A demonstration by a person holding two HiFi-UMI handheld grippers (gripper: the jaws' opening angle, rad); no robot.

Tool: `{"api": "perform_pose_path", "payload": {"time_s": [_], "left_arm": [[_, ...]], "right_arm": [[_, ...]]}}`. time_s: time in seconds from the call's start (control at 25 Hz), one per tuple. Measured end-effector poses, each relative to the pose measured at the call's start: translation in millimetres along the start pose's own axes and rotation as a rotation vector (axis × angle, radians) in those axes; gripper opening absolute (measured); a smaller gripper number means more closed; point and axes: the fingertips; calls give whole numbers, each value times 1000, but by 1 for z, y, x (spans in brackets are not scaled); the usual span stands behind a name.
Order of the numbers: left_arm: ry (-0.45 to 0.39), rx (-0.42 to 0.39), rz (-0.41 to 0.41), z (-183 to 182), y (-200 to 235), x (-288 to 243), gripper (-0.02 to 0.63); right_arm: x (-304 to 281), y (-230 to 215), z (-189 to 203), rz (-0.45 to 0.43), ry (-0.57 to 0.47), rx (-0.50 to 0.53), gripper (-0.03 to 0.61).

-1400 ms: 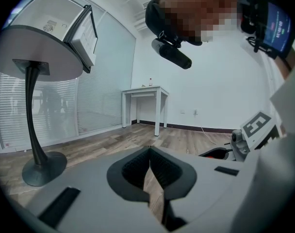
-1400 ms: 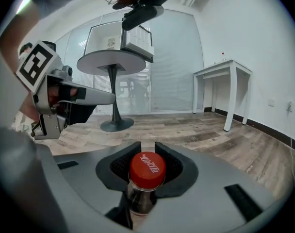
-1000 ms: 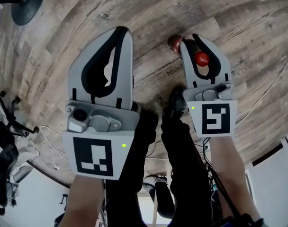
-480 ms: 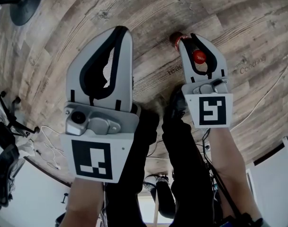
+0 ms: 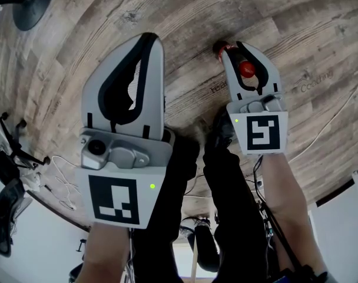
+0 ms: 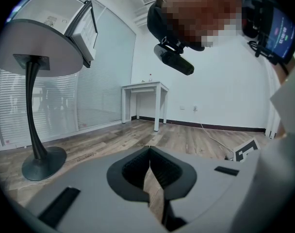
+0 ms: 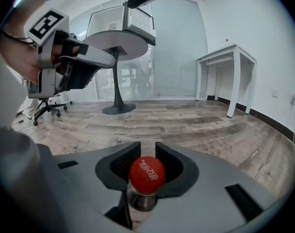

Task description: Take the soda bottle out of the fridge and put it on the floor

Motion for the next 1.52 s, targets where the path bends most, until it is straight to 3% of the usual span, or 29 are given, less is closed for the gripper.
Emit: {"api": "perform_pose_path", "payload": {"time_s": [0.16,0.28,0.6,0.8,0.96,1.28,1.52], "left_arm": [[0,3,1,-3,-2,-1,11],[-11,4,3,-10,-3,-4,12],[-37,-2,3,-33,-8,3,12],[-80,-7,-16,-72,-12,9,12],[-127,-21,-30,-118,-14,17,11],[-232,-47,-56,-239,-25,46,11],[-336,-98,-81,-355,-37,84,11]], "right_arm": [[-1,9,-2,-38,6,45,123],[-1,15,-3,-56,21,43,175],[10,6,-40,-21,-42,16,173],[30,-8,-78,28,-89,-56,167],[50,-30,-135,66,-160,-94,144],[101,-76,-286,111,-324,-77,14],[161,-98,-423,121,-470,-29,13]]}}
Point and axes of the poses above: the fingertips, and each gripper's own axes: x backward along the fingers, y to its left, z out of its underside, and after that the axes turned 8 degrees about x, right-handed
